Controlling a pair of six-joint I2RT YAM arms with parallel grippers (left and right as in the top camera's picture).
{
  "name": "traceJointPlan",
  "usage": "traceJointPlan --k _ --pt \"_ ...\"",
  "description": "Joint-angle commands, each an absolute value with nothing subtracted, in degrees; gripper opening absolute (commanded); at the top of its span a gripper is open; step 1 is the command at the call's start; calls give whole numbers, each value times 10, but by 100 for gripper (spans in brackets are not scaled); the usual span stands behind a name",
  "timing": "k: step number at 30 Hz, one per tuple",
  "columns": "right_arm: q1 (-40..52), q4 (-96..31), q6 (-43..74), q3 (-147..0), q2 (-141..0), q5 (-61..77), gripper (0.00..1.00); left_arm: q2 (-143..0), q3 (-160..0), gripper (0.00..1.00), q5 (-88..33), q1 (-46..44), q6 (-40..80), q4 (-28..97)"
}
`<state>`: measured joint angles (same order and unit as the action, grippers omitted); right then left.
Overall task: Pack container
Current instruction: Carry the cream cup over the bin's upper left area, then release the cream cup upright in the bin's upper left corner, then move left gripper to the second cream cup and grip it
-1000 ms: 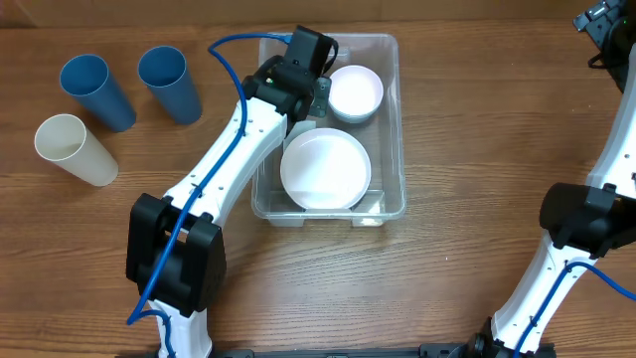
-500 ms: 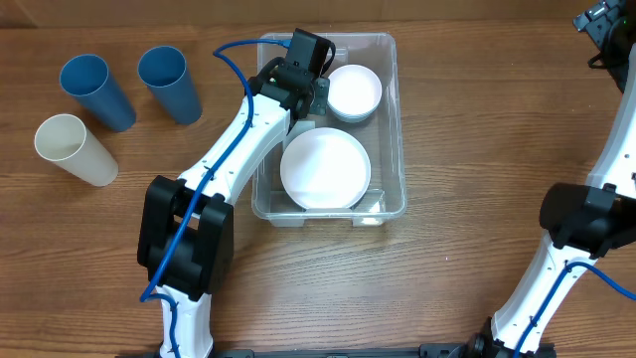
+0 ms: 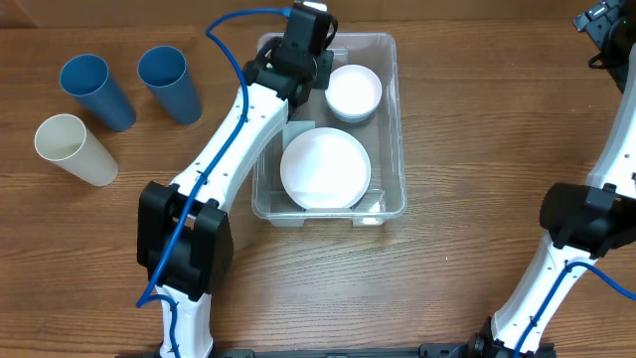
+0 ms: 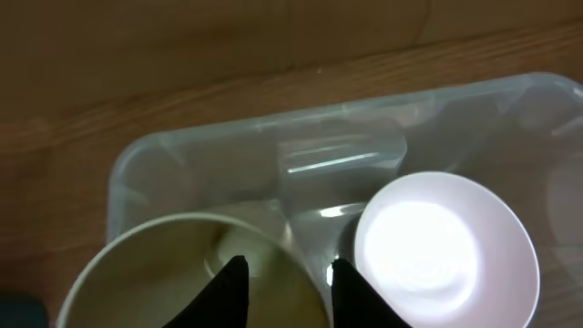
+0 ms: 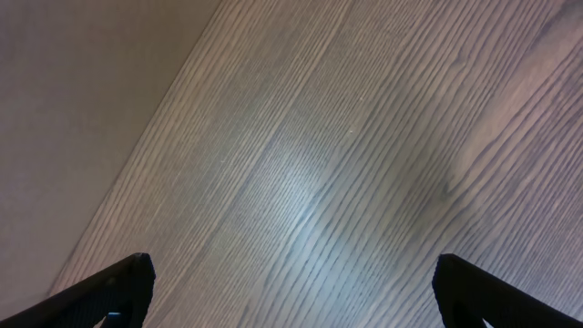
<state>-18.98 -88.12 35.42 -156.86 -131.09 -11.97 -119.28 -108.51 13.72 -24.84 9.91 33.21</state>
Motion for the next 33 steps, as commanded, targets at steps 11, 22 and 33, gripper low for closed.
traceJointPlan --k 11,22,33 --pt "-189 -880 358 -1582 -1293 -124 100 -1130 -1243 59 216 -240 79 550" --pt "-189 -880 358 -1582 -1293 -124 100 -971 -1239 98 54 108 101 854" --pt "-189 -880 358 -1582 -1293 -124 100 -1140 -1133 100 20 206 -13 735"
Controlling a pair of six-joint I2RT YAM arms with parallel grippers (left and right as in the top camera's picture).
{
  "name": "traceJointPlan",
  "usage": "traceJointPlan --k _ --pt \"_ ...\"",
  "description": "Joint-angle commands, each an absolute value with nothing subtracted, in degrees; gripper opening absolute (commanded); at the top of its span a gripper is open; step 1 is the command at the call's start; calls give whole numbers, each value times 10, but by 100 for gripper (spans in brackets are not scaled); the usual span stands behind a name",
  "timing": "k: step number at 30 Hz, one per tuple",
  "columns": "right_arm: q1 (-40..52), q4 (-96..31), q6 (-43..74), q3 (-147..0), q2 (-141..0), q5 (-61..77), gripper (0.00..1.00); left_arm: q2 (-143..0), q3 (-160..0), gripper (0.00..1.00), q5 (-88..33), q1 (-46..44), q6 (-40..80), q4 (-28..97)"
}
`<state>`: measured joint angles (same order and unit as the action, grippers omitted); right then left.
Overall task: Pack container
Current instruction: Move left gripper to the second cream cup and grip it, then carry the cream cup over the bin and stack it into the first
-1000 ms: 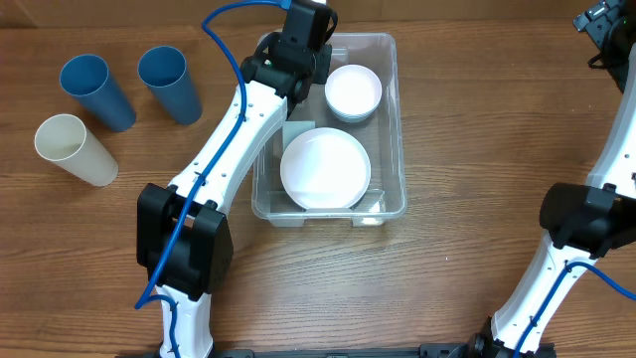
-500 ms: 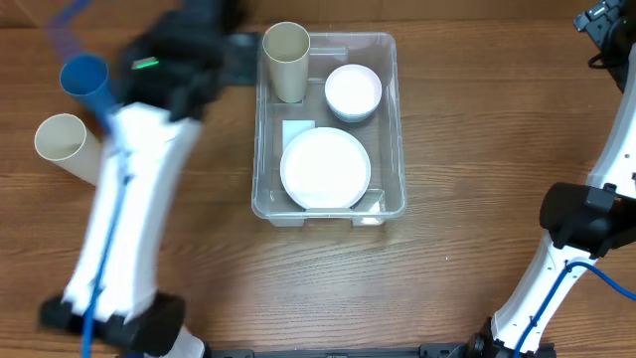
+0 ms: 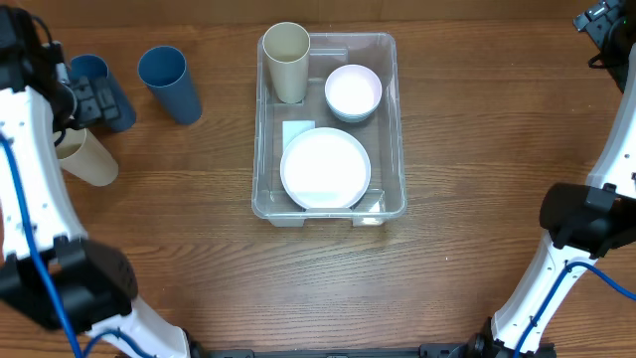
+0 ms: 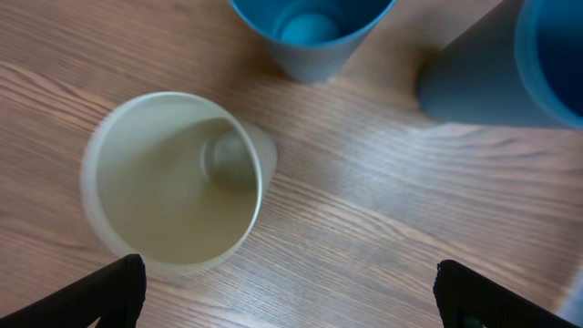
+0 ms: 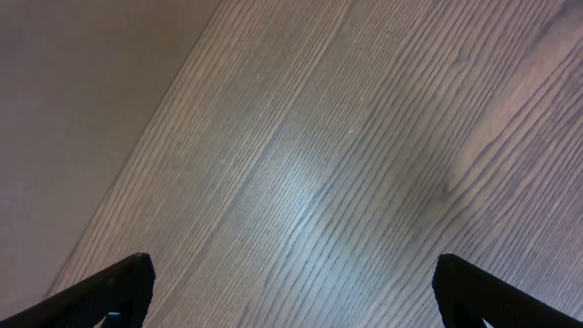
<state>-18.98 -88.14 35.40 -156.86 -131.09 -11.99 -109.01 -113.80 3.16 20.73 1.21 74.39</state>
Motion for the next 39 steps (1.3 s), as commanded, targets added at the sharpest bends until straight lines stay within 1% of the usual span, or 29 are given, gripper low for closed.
traceJointPlan --k 1,3,5,6,7,9,12,15,19,20,22,24,25,26,27,28,30,31,33,35,37,39 --pt "-189 -880 358 -1582 -1293 -124 100 -1156 -1132 100 20 206 -13 728" --pt "-189 -880 358 -1582 -1293 -124 100 -1175 -1132 99 19 206 -13 720" --pt "-189 -880 358 -1582 -1293 -124 100 -1184 -1133 93 19 206 -13 717" --pt "-189 -880 358 -1582 -1293 -124 100 -1187 -1132 63 19 206 -6 718" --pt "-189 -880 358 -1582 -1293 -124 100 -1187 -1132 42 19 206 4 720" --pt "-189 -880 358 -1582 -1293 -124 100 -1187 -1133 4 19 206 14 727" --pt "-189 -880 358 -1582 -1293 -124 100 -1187 -1143 4 18 206 48 765" --pt "-189 -880 358 -1582 -1293 -124 100 -1184 -1184 4 11 206 50 820" --pt "-189 -880 358 -1582 -1293 -124 100 -1166 -1310 4 3 206 47 940" --pt "-189 -880 358 -1582 -1293 -124 100 -1149 -1351 4 -2 205 39 968" --pt "-189 -880 358 -1582 -1293 -124 100 -1106 -1356 4 -29 201 34 968" --pt "-189 -880 358 -1582 -1293 -124 100 -1033 -1356 4 -46 182 34 966" --pt "-189 -880 358 -1582 -1293 -124 100 -1007 -1356 4 -58 170 34 959" --pt "-189 -880 358 -1582 -1293 -124 100 -973 -1356 4 -107 146 27 929" --pt "-189 -880 358 -1582 -1293 -124 100 -948 -1356 4 -157 117 13 887" --pt "-189 -880 358 -1582 -1293 -124 100 -928 -1356 4 -179 71 13 821" --pt "-189 -880 358 -1582 -1293 -124 100 -922 -1356 4 -177 -13 18 733" --pt "-189 -880 358 -1582 -1293 -124 100 -933 -1355 4 -164 -58 27 699" --pt "-189 -880 358 -1582 -1293 -124 100 -954 -1355 4 -131 -111 32 665" --pt "-189 -880 358 -1582 -1293 -124 100 -1007 -1355 4 -62 -180 32 628" --pt "-189 -880 358 -1582 -1293 -124 100 -1059 -1355 4 -12 -213 32 618" --pt "-189 -880 358 -1582 -1293 -124 100 -1093 -1355 4 -6 -219 32 610"
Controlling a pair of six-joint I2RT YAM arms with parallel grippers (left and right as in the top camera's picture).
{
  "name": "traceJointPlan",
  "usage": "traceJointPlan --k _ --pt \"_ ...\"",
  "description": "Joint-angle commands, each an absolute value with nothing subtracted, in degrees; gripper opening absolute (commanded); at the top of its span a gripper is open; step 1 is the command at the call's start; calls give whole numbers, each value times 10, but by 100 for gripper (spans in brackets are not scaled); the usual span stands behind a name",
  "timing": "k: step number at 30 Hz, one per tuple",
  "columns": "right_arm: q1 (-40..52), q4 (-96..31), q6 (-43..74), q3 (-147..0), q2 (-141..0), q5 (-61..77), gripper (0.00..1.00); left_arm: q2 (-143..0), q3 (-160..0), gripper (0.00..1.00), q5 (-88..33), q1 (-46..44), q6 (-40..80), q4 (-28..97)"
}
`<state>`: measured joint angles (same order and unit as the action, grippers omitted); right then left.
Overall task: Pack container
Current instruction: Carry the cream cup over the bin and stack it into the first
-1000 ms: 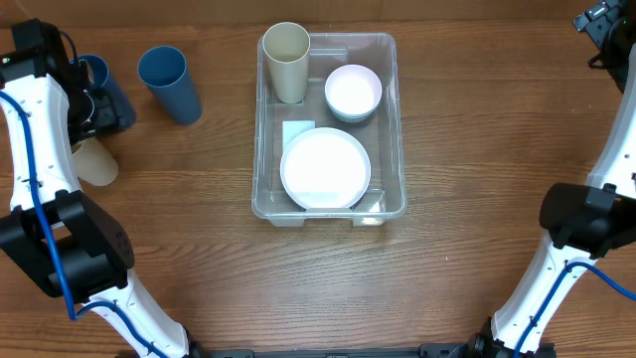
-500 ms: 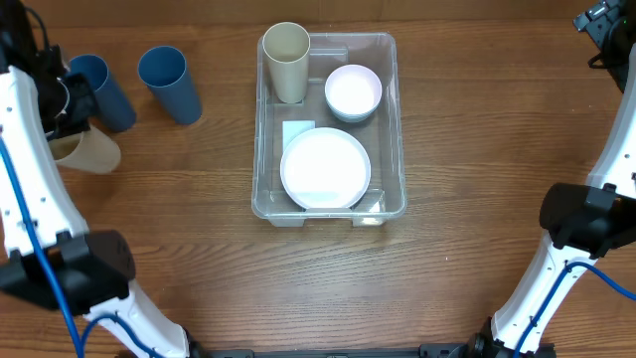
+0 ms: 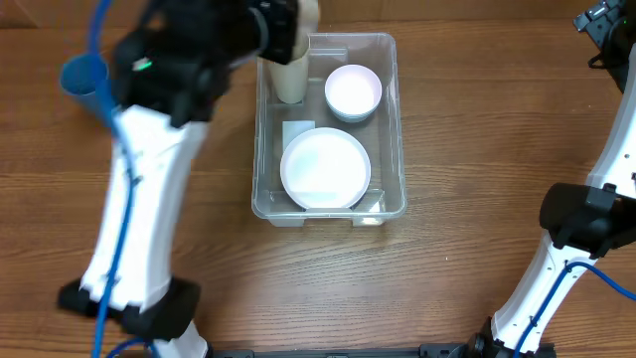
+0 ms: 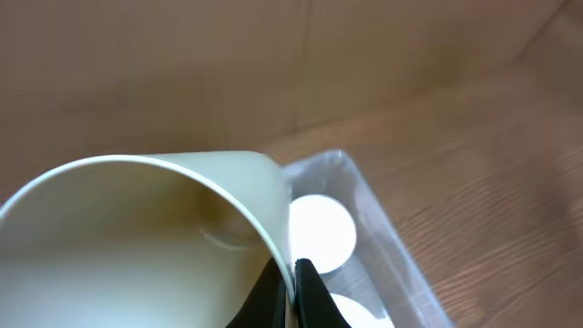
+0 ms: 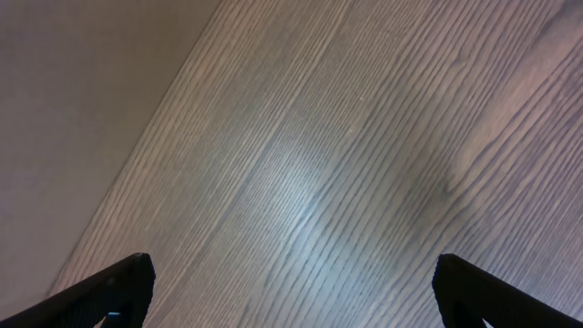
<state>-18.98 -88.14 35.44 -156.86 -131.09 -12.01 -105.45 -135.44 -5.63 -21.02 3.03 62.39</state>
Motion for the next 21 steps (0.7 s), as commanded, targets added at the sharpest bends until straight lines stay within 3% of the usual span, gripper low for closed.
traceJointPlan --k 1,7,21 --pt "-189 -880 358 -1582 -1293 -124 100 -1106 -1355 4 -5 -218 32 606" --pt "-189 -880 358 -1582 -1293 -124 100 -1141 -1355 4 64 -217 27 594" --pt "-189 -880 358 -1582 -1293 -124 100 -1180 -1335 4 70 -217 25 594"
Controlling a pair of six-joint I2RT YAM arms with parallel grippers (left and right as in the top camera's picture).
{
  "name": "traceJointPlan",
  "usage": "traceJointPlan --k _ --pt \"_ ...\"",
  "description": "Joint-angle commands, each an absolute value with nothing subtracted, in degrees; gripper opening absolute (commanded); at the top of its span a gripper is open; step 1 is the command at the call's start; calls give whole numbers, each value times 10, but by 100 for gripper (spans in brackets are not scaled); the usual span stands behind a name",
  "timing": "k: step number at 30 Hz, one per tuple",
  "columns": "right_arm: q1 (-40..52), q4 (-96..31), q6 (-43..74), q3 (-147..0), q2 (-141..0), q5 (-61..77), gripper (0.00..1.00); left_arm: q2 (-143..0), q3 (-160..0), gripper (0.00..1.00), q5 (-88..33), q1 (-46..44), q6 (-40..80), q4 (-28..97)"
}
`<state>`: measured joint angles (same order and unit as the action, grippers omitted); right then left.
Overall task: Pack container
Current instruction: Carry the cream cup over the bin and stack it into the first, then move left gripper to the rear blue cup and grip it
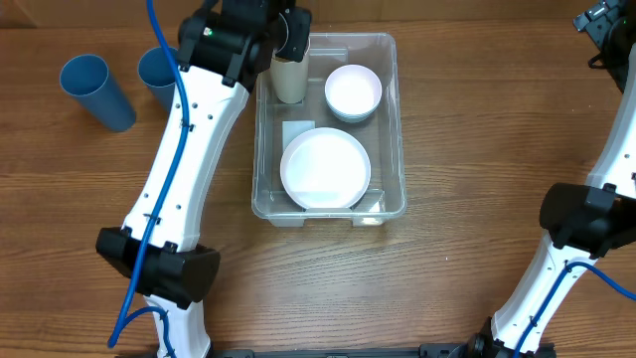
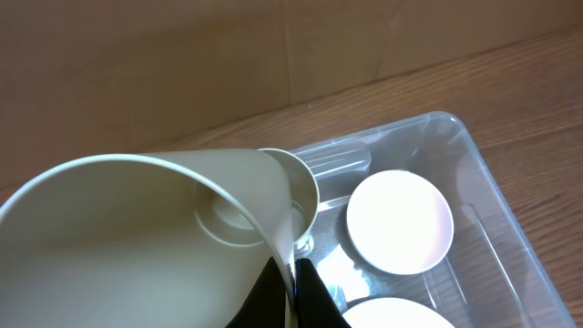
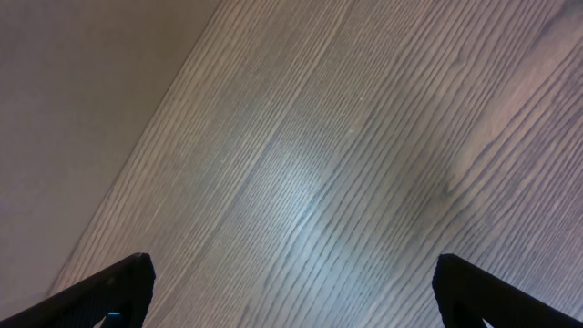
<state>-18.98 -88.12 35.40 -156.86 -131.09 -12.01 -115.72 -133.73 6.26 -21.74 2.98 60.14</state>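
Observation:
My left gripper [image 2: 293, 284] is shut on the wall of a cream cup [image 2: 137, 239], pinching its rim between the fingers. It hangs tilted just above a second cream cup [image 2: 301, 187] that stands upright in the back left corner of the clear container [image 1: 393, 119]. In the container also lie a white bowl [image 1: 353, 91] and a white plate [image 1: 325, 167]. From overhead the left gripper [image 1: 286, 28] hides most of the held cup. My right gripper [image 3: 290, 292] is open over bare wood, far from the container.
Two blue cups [image 1: 87, 88] [image 1: 156, 68] stand on the table left of the container, the nearer one partly behind my left arm. The right arm [image 1: 586, 219] stands at the table's right edge.
My left gripper with the cream cup is now lower and closer to the cup standing in the container; the container looks larger in the wrist view. The right arm has not moved.
My left gripper was first at a cream cup in the container's back left corner. Then that cup stood there alone and the gripper was open over another cream cup on the table at the left. Then it held that cup over the container, now lower.

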Motion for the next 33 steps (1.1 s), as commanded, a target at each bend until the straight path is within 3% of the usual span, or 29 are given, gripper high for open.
traceJointPlan --k 1,5,7,9,15,21,27,33 --pt "-189 -880 358 -1582 -1293 -124 100 -1185 -1335 4 69 -217 25 592" --pt "-189 -880 358 -1582 -1293 -124 100 -1195 -1335 7 68 -217 25 578" --pt "-189 -880 358 -1582 -1293 -124 100 -1195 -1335 42 68 -217 25 562" --pt "-189 -880 358 -1582 -1293 -124 100 -1195 -1335 54 68 -217 25 545" --pt "-189 -880 358 -1582 -1293 -124 100 -1188 -1347 63 79 -213 31 550" --pt "-189 -880 358 -1582 -1293 -124 100 -1125 -1362 77 79 -122 65 707" --pt "-189 -880 358 -1582 -1293 -124 100 -1207 -1360 76 4 3 25 725" --pt "-189 -880 358 -1582 -1293 -124 100 -1314 -1360 76 -1 7 0 677"
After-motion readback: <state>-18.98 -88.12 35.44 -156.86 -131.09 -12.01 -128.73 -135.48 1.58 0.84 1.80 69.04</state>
